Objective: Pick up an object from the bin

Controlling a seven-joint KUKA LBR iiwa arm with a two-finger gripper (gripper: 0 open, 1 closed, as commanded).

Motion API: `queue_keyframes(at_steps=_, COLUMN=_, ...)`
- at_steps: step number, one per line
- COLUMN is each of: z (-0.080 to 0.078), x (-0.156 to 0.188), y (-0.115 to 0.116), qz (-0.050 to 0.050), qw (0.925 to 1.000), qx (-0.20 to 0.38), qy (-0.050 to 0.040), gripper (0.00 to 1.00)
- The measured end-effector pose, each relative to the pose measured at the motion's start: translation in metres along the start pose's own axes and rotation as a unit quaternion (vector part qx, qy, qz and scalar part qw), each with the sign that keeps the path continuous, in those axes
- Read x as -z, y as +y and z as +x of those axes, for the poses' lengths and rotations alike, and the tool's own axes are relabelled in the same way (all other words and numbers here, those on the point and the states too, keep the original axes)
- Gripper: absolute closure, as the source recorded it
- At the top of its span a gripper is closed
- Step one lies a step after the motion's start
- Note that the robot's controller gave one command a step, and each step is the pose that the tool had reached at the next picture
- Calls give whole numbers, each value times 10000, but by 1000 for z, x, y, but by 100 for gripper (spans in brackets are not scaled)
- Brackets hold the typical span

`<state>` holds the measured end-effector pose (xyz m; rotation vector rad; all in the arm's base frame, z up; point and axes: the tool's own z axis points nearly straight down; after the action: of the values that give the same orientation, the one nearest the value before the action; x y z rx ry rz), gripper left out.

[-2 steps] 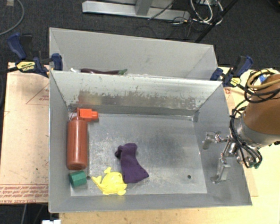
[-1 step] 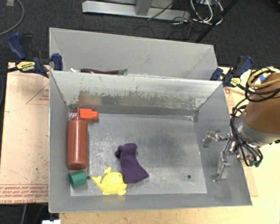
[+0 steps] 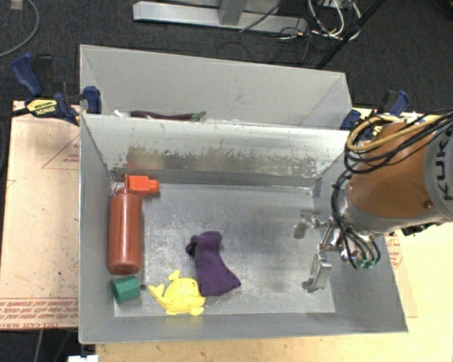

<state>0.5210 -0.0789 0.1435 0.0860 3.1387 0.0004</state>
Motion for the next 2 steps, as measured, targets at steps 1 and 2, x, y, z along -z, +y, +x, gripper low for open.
queue_keyframes(at_steps=1, z=-14, x=-32, y=27, qz=-18, qw=9988, qx=482, qy=11, gripper=0)
queue_keyframes(at_steps=2, z=-31, x=-47, y=46, qz=1, qw=9957, qx=922, qy=-5, gripper=0)
